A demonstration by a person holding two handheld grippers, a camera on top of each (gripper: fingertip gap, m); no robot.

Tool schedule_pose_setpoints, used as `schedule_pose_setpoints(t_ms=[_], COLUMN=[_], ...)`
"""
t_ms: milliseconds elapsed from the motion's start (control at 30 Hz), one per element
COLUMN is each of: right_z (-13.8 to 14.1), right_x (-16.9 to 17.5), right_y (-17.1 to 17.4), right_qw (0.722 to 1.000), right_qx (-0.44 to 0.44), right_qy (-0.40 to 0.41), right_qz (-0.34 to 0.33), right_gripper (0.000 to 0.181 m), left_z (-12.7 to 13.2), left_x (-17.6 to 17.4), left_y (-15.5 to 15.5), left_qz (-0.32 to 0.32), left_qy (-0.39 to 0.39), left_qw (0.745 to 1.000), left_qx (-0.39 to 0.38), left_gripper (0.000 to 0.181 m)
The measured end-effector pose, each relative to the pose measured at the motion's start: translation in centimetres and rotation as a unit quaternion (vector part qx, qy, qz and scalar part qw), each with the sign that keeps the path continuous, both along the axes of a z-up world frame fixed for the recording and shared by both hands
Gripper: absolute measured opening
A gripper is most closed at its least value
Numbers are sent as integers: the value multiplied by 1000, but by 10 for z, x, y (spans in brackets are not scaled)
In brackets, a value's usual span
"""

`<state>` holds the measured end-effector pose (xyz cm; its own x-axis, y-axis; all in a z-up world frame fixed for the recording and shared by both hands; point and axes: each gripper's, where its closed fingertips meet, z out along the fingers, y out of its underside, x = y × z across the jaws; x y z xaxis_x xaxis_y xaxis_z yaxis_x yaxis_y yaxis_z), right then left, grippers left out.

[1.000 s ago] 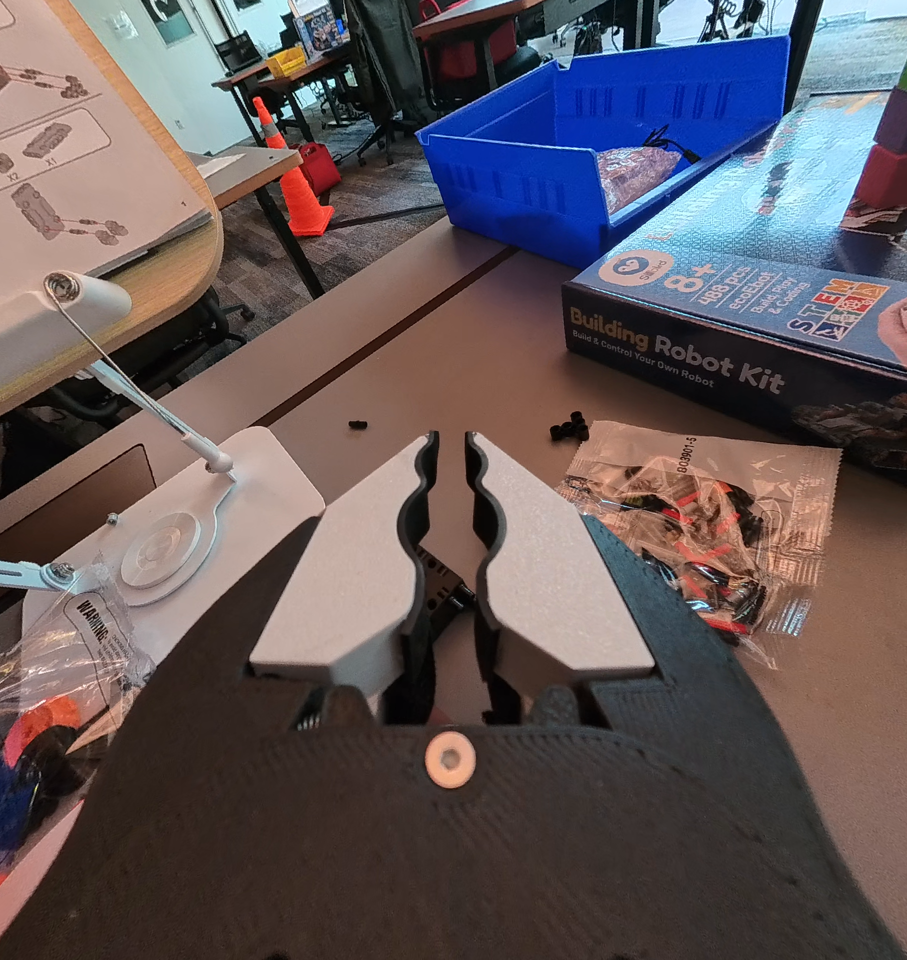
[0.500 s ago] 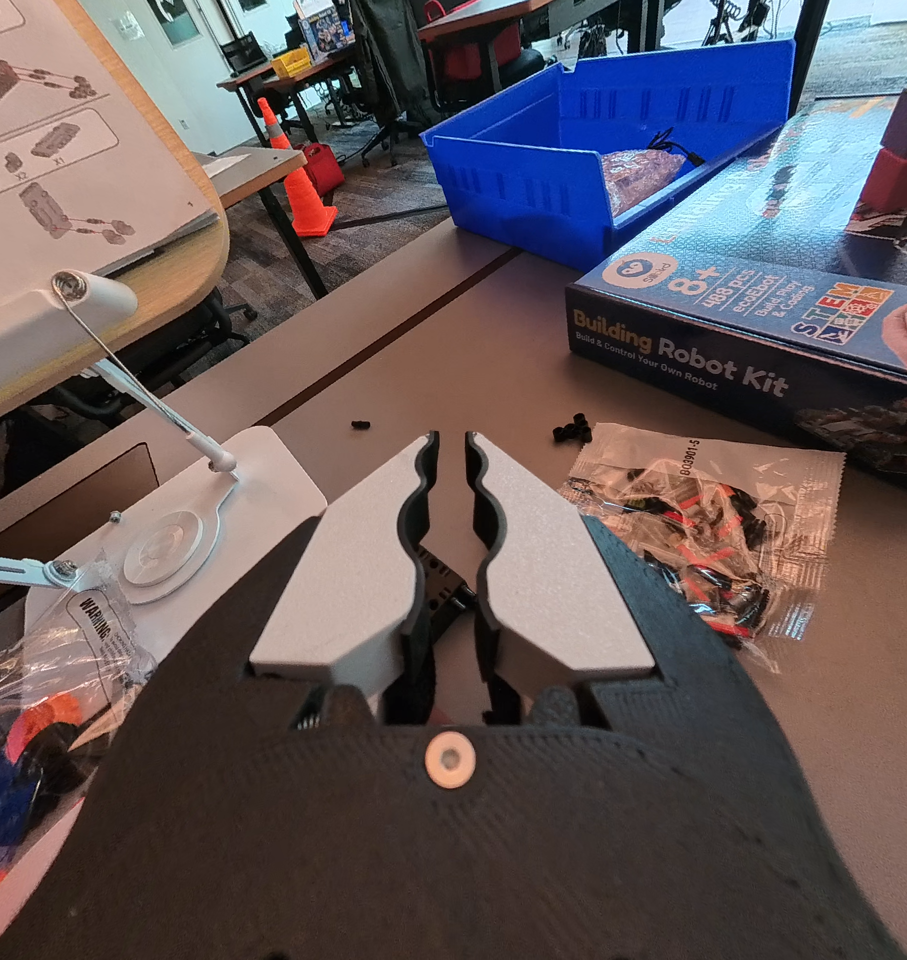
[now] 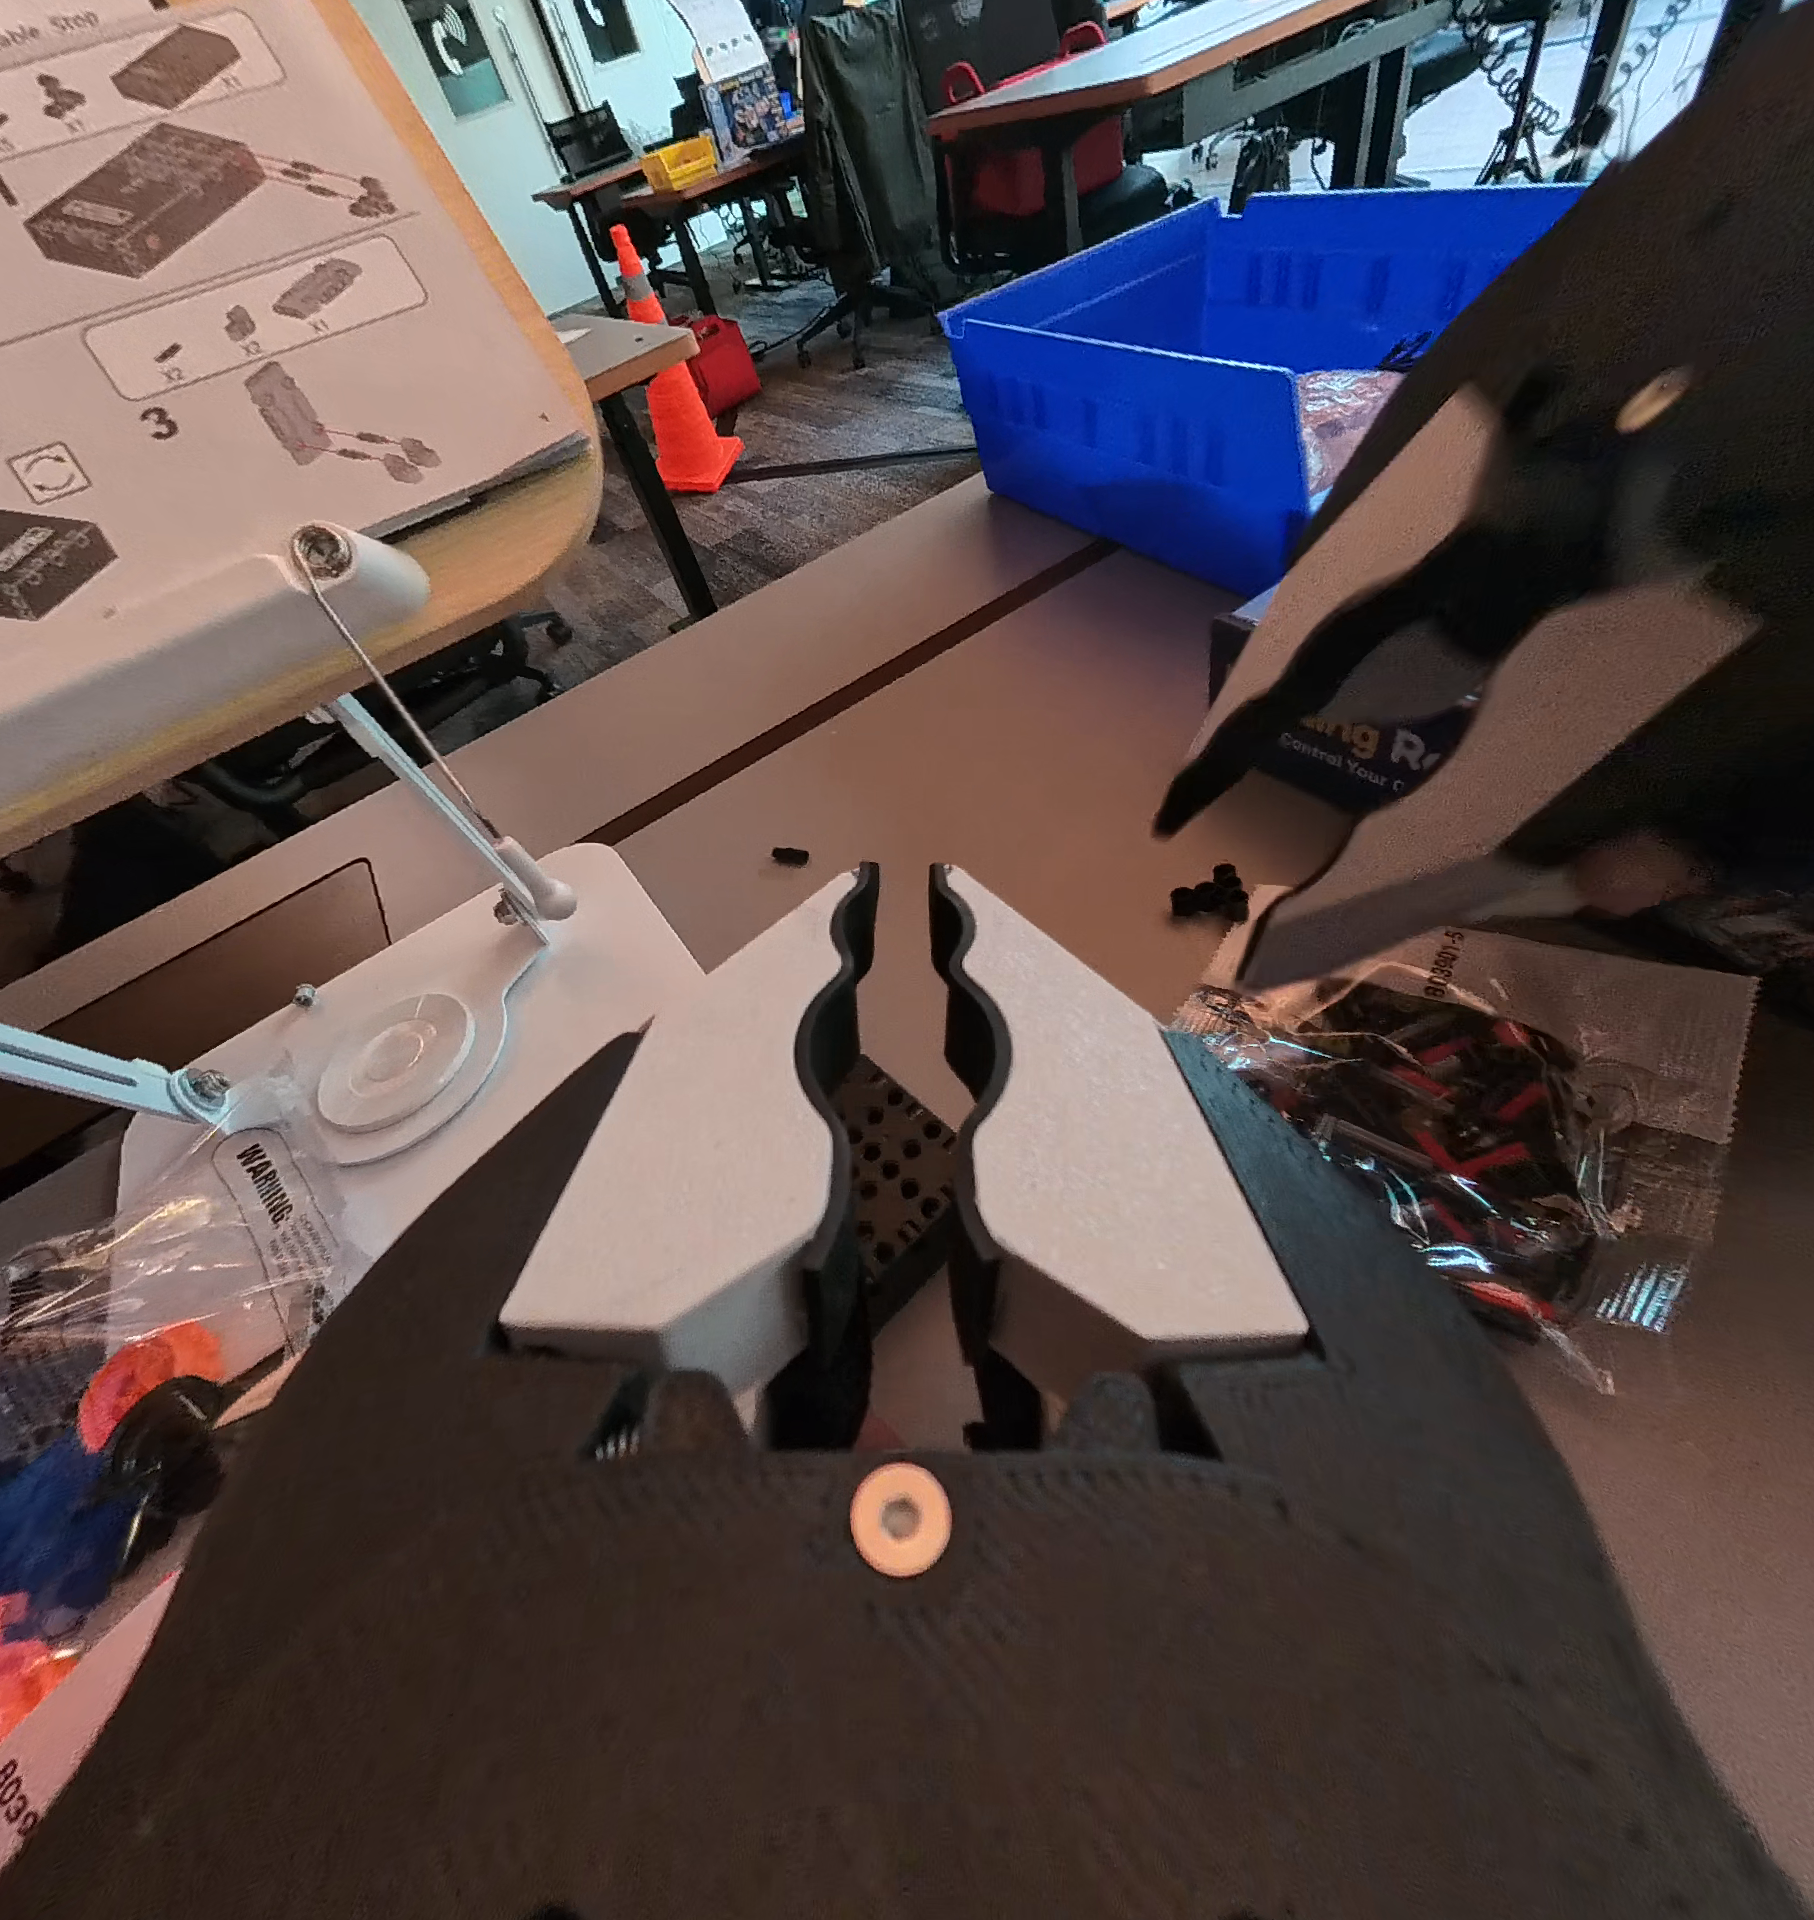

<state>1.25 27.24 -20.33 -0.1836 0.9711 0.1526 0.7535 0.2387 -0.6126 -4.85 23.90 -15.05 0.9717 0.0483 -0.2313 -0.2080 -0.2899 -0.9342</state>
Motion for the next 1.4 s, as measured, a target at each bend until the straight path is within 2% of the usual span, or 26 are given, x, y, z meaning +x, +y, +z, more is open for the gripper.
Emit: schedule_pose_setpoints(t_ms=[200, 333, 400, 500, 567, 633, 800, 933, 1033, 1133, 1400], right_z=[-37, -57, -56, -35, -4, 41, 146, 193, 199, 195, 164], right_x=[-34, -37, -39, -32, -19, 2, 90, 163, 196, 211, 222], right_y=[-8, -8, -7, -3, 4, 12, 52, 90, 105, 122, 144], right_qw=[998, 995, 996, 998, 999, 997, 982, 976, 983, 985, 981], right_qx=[-38, -34, -28, -11, 3, 6, 54, 63, 36, 16, -11], right_qy=[-52, -85, -74, -43, -1, 57, 141, 132, 82, 36, -60], right_qz=[-22, -37, -40, -43, -48, -60, -117, -162, -163, -168, -182], right_gripper=[43, 33, 32, 31, 31, 31, 31, 31, 31, 32, 32], left_z=[4, 4, 5, 6, 6, 6, 2, 1, -2, -4, -5], left_x=[0, 1, 2, 1, 1, 2, 7, 10, 11, 12, 12], left_y=[-1, -1, -1, -2, -2, -2, 0, 2, 3, 3, 3], left_qz=[-1, -3, -3, -3, -2, -4, -10, -13, -15, -17, -18], left_qy=[-5, -5, -5, -5, -6, -7, -2, 1, 3, 5, 5], left_qw=[1000, 1000, 1000, 1000, 1000, 1000, 1000, 1000, 1000, 1000, 1000], left_qx=[5, 5, 6, 8, 9, 9, 2, -1, -4, -7, -9], left_gripper=[8, 9, 9, 9, 8, 8, 9, 8, 9, 9, 8])
